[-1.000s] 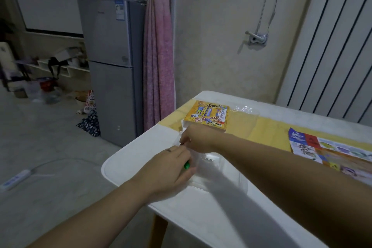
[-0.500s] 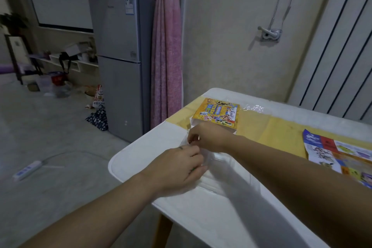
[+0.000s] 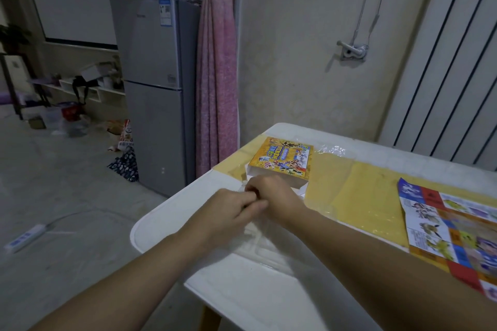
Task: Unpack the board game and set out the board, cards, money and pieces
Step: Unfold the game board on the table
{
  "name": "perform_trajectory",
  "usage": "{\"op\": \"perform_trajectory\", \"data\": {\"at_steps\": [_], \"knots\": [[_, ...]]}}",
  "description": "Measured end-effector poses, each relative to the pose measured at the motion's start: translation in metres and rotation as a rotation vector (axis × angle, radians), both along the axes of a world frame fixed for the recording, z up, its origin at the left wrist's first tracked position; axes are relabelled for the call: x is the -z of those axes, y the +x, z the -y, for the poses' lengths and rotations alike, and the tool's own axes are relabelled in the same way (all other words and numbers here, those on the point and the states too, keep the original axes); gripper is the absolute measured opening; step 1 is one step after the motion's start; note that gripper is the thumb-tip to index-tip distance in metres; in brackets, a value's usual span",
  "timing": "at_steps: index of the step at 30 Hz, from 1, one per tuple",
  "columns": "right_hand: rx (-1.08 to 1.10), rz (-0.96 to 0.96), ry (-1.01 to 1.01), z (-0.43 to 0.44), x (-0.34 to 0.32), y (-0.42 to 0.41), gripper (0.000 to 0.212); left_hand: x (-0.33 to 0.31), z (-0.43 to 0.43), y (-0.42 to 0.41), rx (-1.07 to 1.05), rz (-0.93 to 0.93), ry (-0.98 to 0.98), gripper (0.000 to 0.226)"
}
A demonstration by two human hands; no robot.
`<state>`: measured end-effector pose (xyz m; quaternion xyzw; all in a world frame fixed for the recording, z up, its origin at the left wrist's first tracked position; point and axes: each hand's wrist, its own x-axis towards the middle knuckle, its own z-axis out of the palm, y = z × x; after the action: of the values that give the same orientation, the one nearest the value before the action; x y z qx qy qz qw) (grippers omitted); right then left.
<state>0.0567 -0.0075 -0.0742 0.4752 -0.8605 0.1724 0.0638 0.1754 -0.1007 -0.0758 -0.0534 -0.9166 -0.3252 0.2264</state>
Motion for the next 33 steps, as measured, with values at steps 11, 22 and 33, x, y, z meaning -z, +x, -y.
{"op": "perform_trajectory", "data": {"at_steps": [11, 22, 33], "knots": [[0.09, 0.348, -0.395, -0.009, -0.028, 0.015, 0.018, -0.052, -0.004, -0.02, -0.248, -0.064, 1.957, 0.039], [0.332, 1.459, -1.37, -0.205, -0.073, 0.047, 0.012, -0.075, -0.164, -0.028, -0.101, 0.216, 2.245, 0.021], [0.548, 1.346, -1.391, -0.444, -0.064, 0.071, 0.018, -0.067, -0.415, -0.057, 0.248, 0.831, 1.848, 0.008]]}}
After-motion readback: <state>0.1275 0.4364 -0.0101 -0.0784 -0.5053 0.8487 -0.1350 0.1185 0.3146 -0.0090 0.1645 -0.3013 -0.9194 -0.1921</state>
